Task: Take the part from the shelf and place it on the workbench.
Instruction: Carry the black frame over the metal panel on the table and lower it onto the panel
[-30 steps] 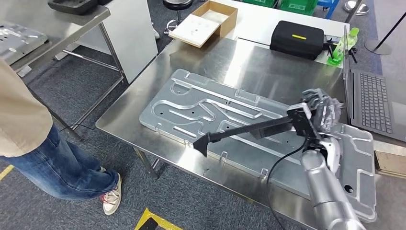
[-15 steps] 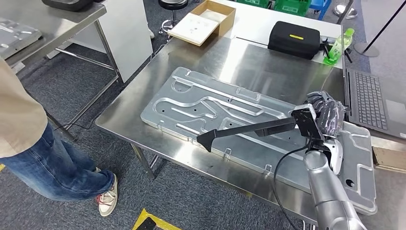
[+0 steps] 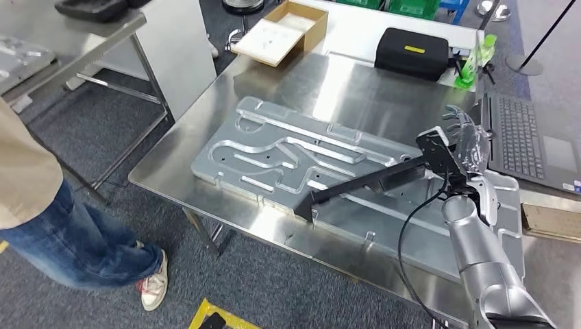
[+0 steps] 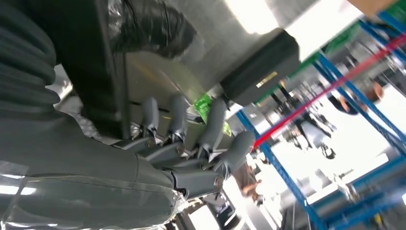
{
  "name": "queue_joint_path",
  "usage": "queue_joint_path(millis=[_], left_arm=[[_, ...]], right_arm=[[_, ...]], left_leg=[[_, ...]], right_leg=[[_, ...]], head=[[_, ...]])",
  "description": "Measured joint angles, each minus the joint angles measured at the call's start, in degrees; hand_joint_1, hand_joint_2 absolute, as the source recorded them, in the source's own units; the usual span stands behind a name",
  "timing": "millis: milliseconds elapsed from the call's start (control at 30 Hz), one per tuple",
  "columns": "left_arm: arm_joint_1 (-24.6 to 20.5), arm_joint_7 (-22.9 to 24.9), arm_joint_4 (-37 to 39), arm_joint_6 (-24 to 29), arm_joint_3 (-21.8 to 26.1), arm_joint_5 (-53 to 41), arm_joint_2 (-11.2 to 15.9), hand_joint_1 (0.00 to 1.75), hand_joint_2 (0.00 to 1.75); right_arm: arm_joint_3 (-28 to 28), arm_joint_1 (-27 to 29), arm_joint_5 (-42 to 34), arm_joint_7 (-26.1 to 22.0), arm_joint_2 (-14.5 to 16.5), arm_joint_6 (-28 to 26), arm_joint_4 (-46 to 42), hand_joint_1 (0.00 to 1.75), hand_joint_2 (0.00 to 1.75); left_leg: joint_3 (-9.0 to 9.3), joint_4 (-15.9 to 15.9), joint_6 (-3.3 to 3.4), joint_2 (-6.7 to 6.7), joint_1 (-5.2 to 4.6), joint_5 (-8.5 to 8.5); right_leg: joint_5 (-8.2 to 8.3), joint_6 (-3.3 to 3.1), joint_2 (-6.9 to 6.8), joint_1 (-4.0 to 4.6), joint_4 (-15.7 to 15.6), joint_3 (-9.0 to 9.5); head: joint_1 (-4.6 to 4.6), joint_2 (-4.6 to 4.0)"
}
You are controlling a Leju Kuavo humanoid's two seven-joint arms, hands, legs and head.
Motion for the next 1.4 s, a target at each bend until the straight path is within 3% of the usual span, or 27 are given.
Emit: queue_joint_path(millis=[67,133,167,233,300,433,500,567,633,667,767,833,967,1033,1100,1133,1167,1233,1300,1400], left_arm=[[0.1,0.0,0.0,-0.1,0.0,0.1,0.1,0.00,1.75],[0.4,0.0,0.0,-0.4,0.0,0.2,0.1,0.00,1.75],[0.5,0.0,0.0,-0.5,0.0,0.2,0.1,0.00,1.75],[0.6,0.0,0.0,-0.8,0.0,0.3,0.1,0.00,1.75],[0.7,0.0,0.0,-0.9,0.0,0.4,0.1,0.00,1.75],[0.8,0.1,0.0,-1.0,0.0,0.4,0.1,0.00,1.75],[0.8,0.1,0.0,-1.1,0.0,0.4,0.1,0.00,1.75],[0.8,0.1,0.0,-1.4,0.0,0.4,0.1,0.00,1.75],[0.9,0.1,0.0,-1.6,0.0,0.4,0.1,0.00,1.75],[1.0,0.1,0.0,-1.6,0.0,0.4,0.1,0.00,1.75],[1.0,0.1,0.0,-1.7,0.0,0.4,-0.1,0.00,1.75],[0.9,0.1,0.0,-1.7,0.0,0.4,-0.1,0.00,1.75],[0.9,0.1,0.0,-1.8,0.0,0.4,-0.2,0.00,1.75],[0.9,0.1,0.0,-1.9,0.0,0.4,-0.2,0.00,1.75],[1.0,0.0,0.0,-2.0,0.0,0.4,-0.2,0.00,1.75],[1.0,0.0,0.0,-2.0,0.0,0.4,-0.2,0.00,1.75],[1.1,0.0,0.0,-2.0,0.0,0.4,-0.2,0.00,1.75],[1.0,-0.2,0.0,-2.0,0.0,0.4,-0.2,0.00,0.87],[0.9,-0.3,0.0,-2.0,0.0,0.5,-0.2,0.00,0.00],[0.9,-0.4,0.0,-1.9,0.0,0.5,-0.2,0.00,0.00]], right_arm=[[1.7,-3.0,2.5,1.9,-1.2,2.9,2.5,0.00,1.75],[3.4,-6.1,5.1,3.9,-2.8,5.9,5.2,0.00,1.75],[4.2,-7.8,6.5,5.0,-3.6,7.3,6.5,0.00,1.75],[5.8,-11.1,9.0,6.8,-5.5,10.0,8.8,0.00,1.75],[7.1,-14.5,10.2,7.8,-7.3,12.2,10.5,0.00,1.75],[9.3,-19.0,10.8,8.3,-9.6,13.8,12.6,0.00,1.75],[10.2,-20.2,11.3,8.4,-10.5,14.6,13.3,0.00,1.75],[11.3,-21.7,11.8,8.9,-11.3,16.6,14.2,0.00,1.75],[12.3,-23.1,12.1,9.4,-12.1,19.0,15.3,0.00,1.75],[12.6,-23.6,12.2,9.7,-12.5,19.7,15.7,0.00,1.75],[13.2,-25.3,12.3,9.9,-13.0,20.5,16.5,0.00,1.75],[13.5,-26.2,12.4,9.9,-13.2,20.8,16.9,0.00,1.75],[14.2,-27.3,12.4,10.1,-13.4,23.2,17.8,0.00,0.00],[14.6,-28.1,11.8,10.2,-13.4,25.8,18.5,0.00,0.00],[15.0,-28.7,10.4,10.1,-13.4,28.1,19.7,0.00,0.00],[15.1,-28.8,9.7,10.0,-13.4,29.0,20.3,0.00,0.00],[15.2,-28.9,8.9,9.8,-13.4,29.8,21.0,0.00,0.00],[15.4,-28.9,7.6,9.2,-13.4,30.4,21.8,0.00,0.00],[15.5,-28.8,6.2,8.1,-13.4,29.1,22.3,0.00,0.00],[15.4,-27.5,3.7,4.3,-13.3,22.5,21.7,0.00,0.00]], left_leg=[[-2.90,6.5,-0.18,-0.04,0.06,-3.24],[-4.21,9.6,-0.31,-0.04,0.14,-3.79],[-3.47,8.2,-0.33,-0.04,0.19,-2.63],[-0.06,1.4,-0.26,-0.09,0.29,0.53],[2.22,-3.7,0.19,-0.22,0.16,2.15],[2.42,-5.1,1.67,-0.16,-0.05,2.91],[2.57,-5.6,2.37,-0.07,0.16,3.32],[2.51,-5.7,2.63,-0.07,0.08,3.36],[2.55,-5.7,2.73,-0.11,0.02,3.29],[2.63,-5.6,2.73,-0.13,0.02,3.22],[2.87,-5.6,2.34,-0.14,-0.09,2.89],[2.82,-5.7,1.80,-0.08,-0.25,2.78],[2.54,-4.8,0.68,-0.07,-0.30,1.76],[0.14,0.4,0.34,-0.15,-0.23,-1.07],[-3.43,7.4,0.22,-0.15,-0.20,-3.61],[-4.49,9.1,0.23,-0.15,-0.20,-3.64],[-4.53,8.6,0.32,-0.15,-0.21,-2.57],[-1.90,2.3,0.81,-0.18,-0.28,1.42],[1.04,-4.0,1.41,-0.23,-0.50,3.76],[2.10,-6.3,1.84,-0.27,-0.66,3.98]], right_leg=[[0.15,-0.30,0.00,0.13,-0.1,-0.08],[0.20,-0.25,-0.01,0.20,-0.1,-0.13],[0.25,-0.17,-0.03,0.19,-0.1,-0.15],[0.32,0.20,-0.14,0.14,0.1,-0.35],[0.43,0.88,-0.18,0.23,0.5,-0.87],[0.58,2.22,0.00,0.07,0.5,-1.31],[-1.49,2.66,0.01,-0.03,3.6,-2.75],[-4.68,2.95,0.02,-0.07,10.2,-5.95],[-5.41,3.08,0.01,-0.11,14.4,-8.20],[-4.22,3.05,0.01,-0.13,13.6,-7.96],[0.96,2.60,-0.09,-0.05,3.4,-3.44],[1.68,2.19,-0.05,0.30,-0.2,-1.86],[1.78,1.00,0.07,0.13,-1.1,-1.35],[1.79,0.38,0.04,0.09,-1.4,-1.08],[1.68,0.03,0.07,0.30,-1.3,-1.01],[1.63,-0.04,0.10,0.39,-1.3,-0.97],[1.58,-0.07,0.17,0.47,-1.2,-0.93],[1.46,-0.01,0.36,0.56,-1.1,-0.81],[1.35,0.28,0.53,0.73,-0.9,-0.86],[1.48,1.14,0.62,0.73,-1.1,-0.82]], head=[[-0.05,0.00],[-0.05,0.00],[-0.05,0.00],[-0.05,0.00],[-0.01,0.00],[0.05,0.00],[0.06,0.00],[0.05,0.00],[0.06,0.00],[0.06,0.00],[0.05,0.00],[0.04,0.00],[0.00,0.00],[-0.03,0.00],[-0.04,0.00],[-0.04,0.00],[-0.04,0.00],[-0.04,0.00],[-0.04,0.00],[-0.04,0.00]])
